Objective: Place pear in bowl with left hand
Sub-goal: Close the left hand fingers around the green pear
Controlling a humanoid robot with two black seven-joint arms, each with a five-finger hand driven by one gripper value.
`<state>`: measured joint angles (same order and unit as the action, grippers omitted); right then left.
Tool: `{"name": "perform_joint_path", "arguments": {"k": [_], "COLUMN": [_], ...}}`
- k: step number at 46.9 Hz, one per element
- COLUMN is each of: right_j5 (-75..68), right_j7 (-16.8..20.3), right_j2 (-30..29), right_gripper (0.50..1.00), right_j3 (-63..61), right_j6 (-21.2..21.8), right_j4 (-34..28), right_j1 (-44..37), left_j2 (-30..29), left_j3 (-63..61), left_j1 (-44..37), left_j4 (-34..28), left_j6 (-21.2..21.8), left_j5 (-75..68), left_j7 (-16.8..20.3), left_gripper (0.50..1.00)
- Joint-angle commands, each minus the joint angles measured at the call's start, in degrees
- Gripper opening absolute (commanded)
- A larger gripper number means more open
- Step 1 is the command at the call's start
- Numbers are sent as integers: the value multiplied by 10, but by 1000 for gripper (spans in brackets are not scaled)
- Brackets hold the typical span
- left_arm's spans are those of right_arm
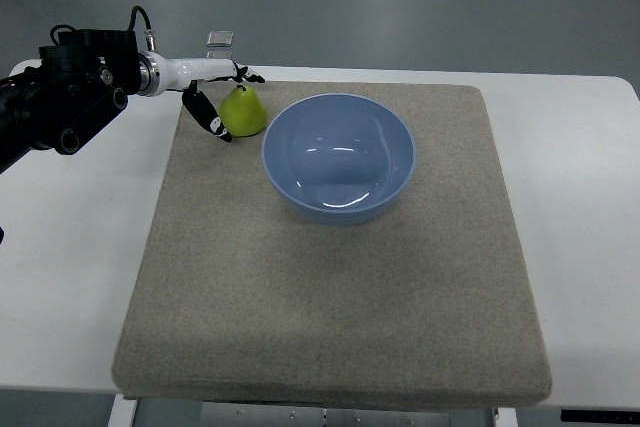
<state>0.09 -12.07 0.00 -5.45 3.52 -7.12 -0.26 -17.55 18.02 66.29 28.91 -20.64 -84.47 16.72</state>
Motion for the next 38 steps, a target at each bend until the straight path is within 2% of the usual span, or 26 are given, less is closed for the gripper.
{"name": "perform_joint_path", "arguments": {"k": [1,26,33,36,38], "right_j5": [0,0,0,0,0], "right_j7": [-1,-1,-1,0,0], "right_j2": [0,0,0,0,0], "right_gripper": [926,926,926,926,926], "right_j3": [0,0,0,0,0], "right_j6": [0,0,0,0,0], "right_j4": [0,0,0,0,0], "right_j1": [0,0,0,0,0], "left_j2": [1,6,6,6,6], "left_j3": [0,-1,-1,-1,-1], "left_j1": [-1,-14,-18,-20,-20], "left_j4": [0,0,0,0,0], "left_j6": [5,16,29,29,29], "left_j5": [0,0,0,0,0], "left_j7": [0,0,1,0,0], "left_gripper": [994,966,934,898,891]}}
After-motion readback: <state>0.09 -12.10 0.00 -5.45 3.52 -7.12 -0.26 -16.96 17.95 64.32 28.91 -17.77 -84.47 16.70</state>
